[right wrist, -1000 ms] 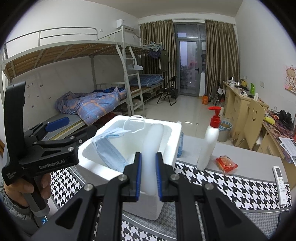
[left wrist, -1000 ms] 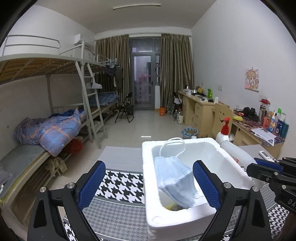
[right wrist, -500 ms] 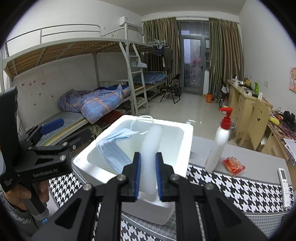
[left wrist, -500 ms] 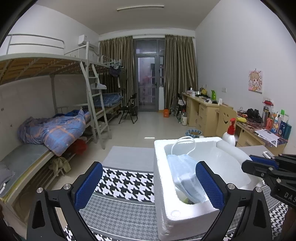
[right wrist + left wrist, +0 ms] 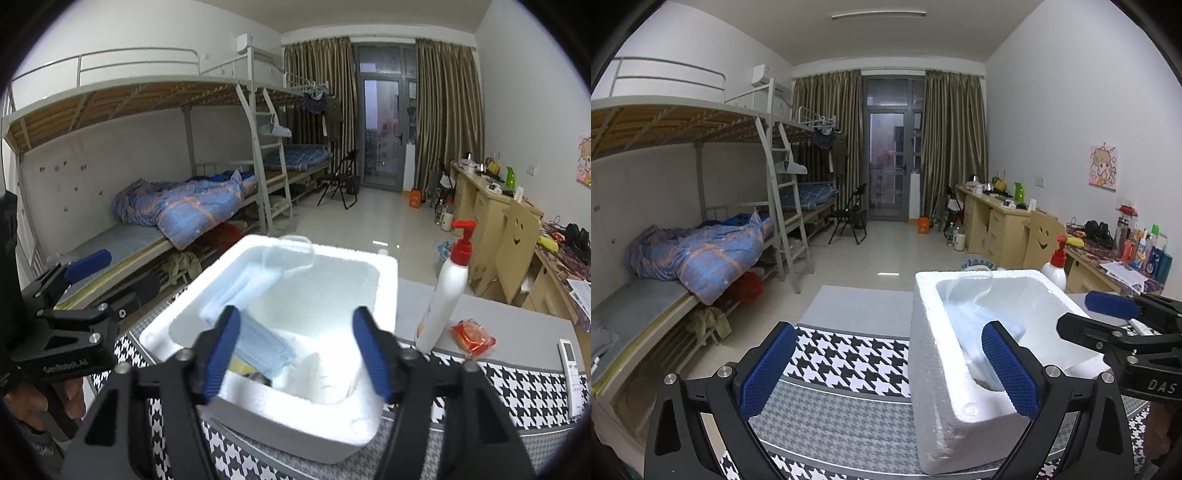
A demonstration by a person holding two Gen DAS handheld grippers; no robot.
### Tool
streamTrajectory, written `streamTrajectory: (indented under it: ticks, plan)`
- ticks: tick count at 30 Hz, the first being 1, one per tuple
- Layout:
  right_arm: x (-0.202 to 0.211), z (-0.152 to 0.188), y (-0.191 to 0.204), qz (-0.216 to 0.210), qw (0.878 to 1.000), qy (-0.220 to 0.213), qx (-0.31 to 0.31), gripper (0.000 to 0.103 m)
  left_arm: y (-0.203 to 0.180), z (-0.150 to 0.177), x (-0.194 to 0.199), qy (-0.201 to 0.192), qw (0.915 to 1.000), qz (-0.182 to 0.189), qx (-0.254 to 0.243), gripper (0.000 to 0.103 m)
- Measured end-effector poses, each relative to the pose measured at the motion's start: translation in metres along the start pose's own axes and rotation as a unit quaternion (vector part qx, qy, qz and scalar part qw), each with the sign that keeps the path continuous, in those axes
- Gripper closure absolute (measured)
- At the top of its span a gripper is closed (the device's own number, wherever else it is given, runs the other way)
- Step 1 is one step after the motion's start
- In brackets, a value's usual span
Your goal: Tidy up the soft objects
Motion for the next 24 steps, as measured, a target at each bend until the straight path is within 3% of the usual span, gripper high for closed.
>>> streamTrajectory:
  ticks: [24]
  plan:
    - [0.033,0.004,-0.016,0.0,0.999,-0.029,-0.02,0.028,-0.021,-0.011,0.019,-0.013,0.9997,0.009,-0.02,0.001]
Point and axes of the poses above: each gripper's, at about its wrist camera, not at the fingertips, and x roughly against the way its jaws point, y to its left, z to its underside, the point moved 6 cm from there along -x, roughly the way its jaws point, and after that the axes turned 9 degrees about -x, right-handed, at the moved point
